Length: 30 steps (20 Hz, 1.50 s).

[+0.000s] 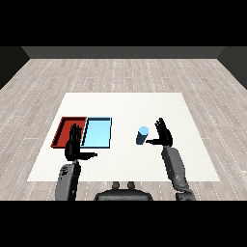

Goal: Pick the blue can and put it in the blue box

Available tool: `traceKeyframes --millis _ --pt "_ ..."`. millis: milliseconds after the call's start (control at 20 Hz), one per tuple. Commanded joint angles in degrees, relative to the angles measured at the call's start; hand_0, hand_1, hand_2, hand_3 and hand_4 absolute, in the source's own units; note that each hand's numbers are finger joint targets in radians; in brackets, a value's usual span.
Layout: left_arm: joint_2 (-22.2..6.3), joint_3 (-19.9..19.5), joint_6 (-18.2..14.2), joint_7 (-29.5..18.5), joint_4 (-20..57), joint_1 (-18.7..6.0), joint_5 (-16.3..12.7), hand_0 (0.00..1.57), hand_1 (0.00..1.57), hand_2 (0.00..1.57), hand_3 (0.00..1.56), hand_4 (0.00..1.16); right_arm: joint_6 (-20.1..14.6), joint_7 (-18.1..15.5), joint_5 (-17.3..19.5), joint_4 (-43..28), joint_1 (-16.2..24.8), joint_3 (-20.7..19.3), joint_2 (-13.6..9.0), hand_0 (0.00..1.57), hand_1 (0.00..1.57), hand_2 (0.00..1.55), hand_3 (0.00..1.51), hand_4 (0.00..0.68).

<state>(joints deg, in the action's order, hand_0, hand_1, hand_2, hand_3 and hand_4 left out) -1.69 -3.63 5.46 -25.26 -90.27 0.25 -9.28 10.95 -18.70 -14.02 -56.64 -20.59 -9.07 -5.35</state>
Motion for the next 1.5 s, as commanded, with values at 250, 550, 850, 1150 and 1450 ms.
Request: traceKeyframes --millis 250,550,850,1150,1450 --pt "-2.3 -2.6 1.6 -2.2 4.0 -1.8 -0.4 0.00 0.00 0.00 0.00 0.00 0.0 -3.2 1.4 2.4 2.3 2.8 2.5 0.00 0.00 0.00 0.00 0.000" --pt "-0.6 -0.9 -0.8 -0.8 1.3 -1.4 0.8 0.00 0.00 0.00 0.00 0.00 -0.5 -3.2 0.4 4.2 -0.5 2.6 3.7 0.00 0.00 0.00 0.00 0.000" --pt "-0.5 -0.6 -0.7 -0.3 1.1 -1.8 0.4 0.00 0.00 0.00 0.00 0.00 0.7 -1.9 -0.3 9.5 -5.7 0.8 0.8 0.00 0.00 0.00 0.00 0.000" --pt "-2.1 -2.7 1.1 -1.8 1.5 -0.2 -0.8 0.00 0.00 0.00 0.00 0.00 1.3 -3.3 0.3 13.2 -7.0 0.9 0.6 0.00 0.00 0.00 0.00 0.000" --pt "0.0 -1.2 0.1 -4.5 2.3 1.7 0.6 0.00 0.00 0.00 0.00 0.00 -4.4 -9.3 -0.7 17.4 -7.6 8.3 5.2 0.00 0.00 0.00 0.00 0.000"
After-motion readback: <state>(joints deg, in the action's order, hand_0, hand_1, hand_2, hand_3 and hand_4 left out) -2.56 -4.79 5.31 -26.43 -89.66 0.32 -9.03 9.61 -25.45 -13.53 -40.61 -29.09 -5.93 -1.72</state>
